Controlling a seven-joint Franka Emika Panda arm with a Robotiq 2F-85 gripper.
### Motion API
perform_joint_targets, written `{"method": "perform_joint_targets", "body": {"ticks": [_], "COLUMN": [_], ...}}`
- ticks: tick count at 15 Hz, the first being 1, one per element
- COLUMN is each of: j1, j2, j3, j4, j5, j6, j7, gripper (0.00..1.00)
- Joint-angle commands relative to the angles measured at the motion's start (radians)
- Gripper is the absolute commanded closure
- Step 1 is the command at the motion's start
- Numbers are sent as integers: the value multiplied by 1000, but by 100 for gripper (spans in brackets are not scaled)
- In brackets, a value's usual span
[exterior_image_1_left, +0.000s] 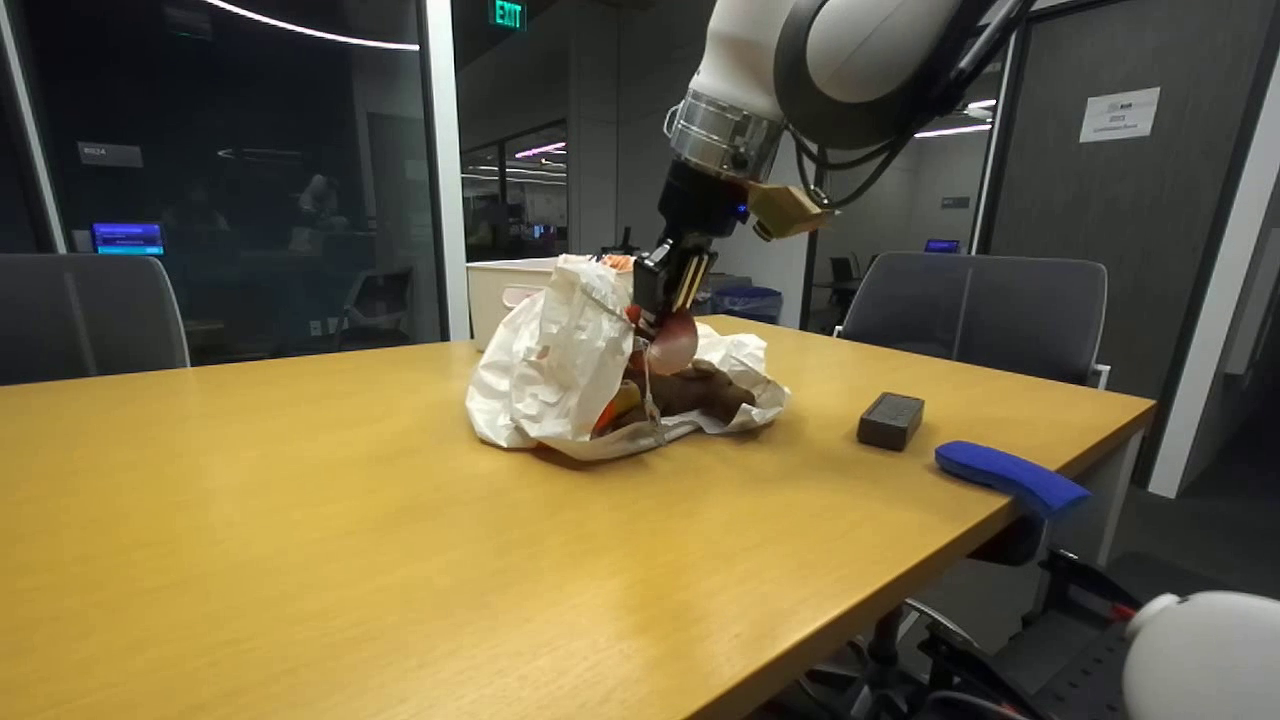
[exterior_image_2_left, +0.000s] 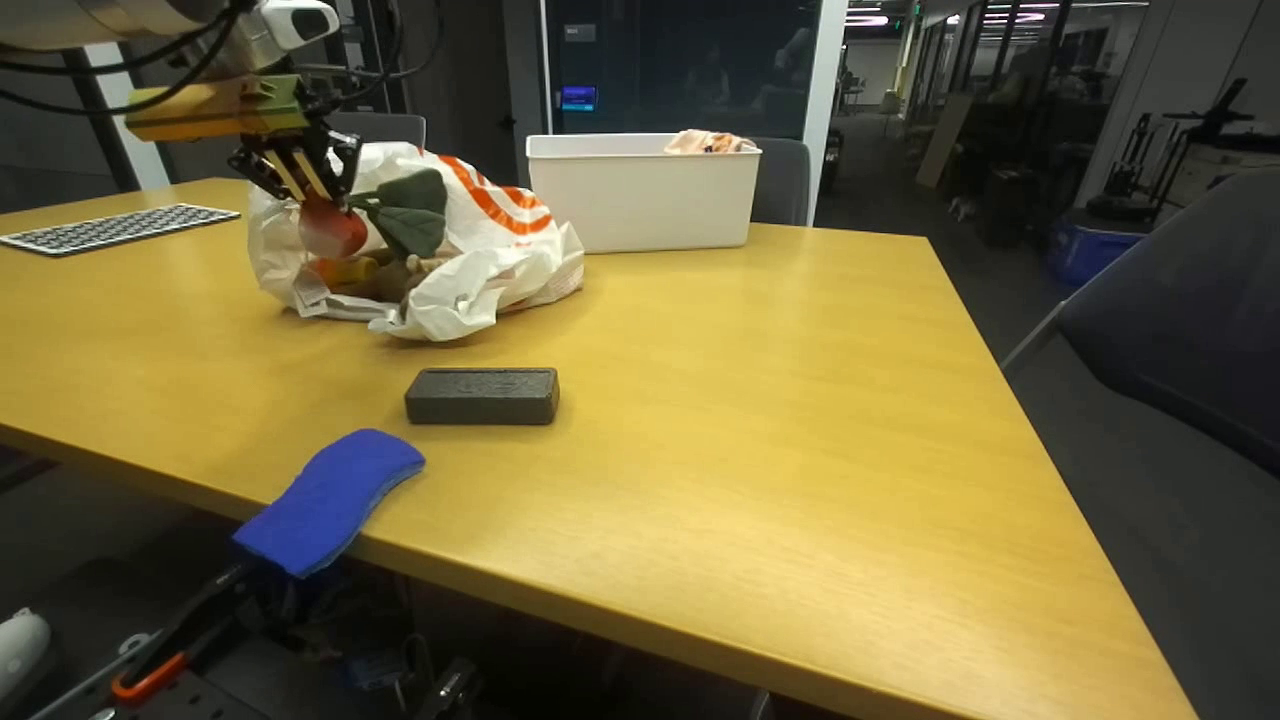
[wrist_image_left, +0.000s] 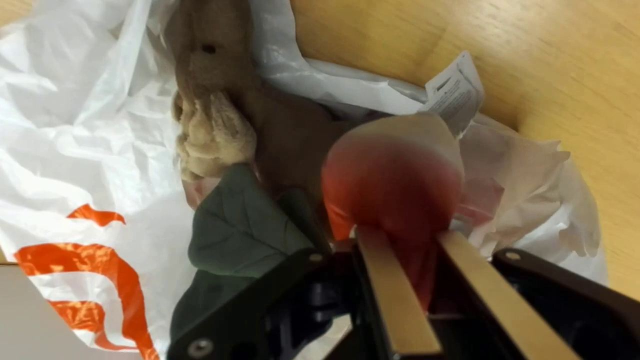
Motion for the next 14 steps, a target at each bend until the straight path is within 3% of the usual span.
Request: {"method": "perform_joint_targets", "body": {"ticks": [1, 5, 9, 12, 13, 14], "j1": [-20, -27, -32, -31, -25, -21], "j2": [123, 185, 264, 330, 339, 352], "j3": [-16, -22, -30, -87, -104, -122], "j4": [70, 122, 169, 206, 214, 220], "j5": [-60, -146, -148, -230, -232, -244], "j6": [93, 187, 312, 344, 322, 327], "j7": [-61, -82, -123, -84, -68, -66], "gripper": [91, 91, 91, 91, 84, 59]}}
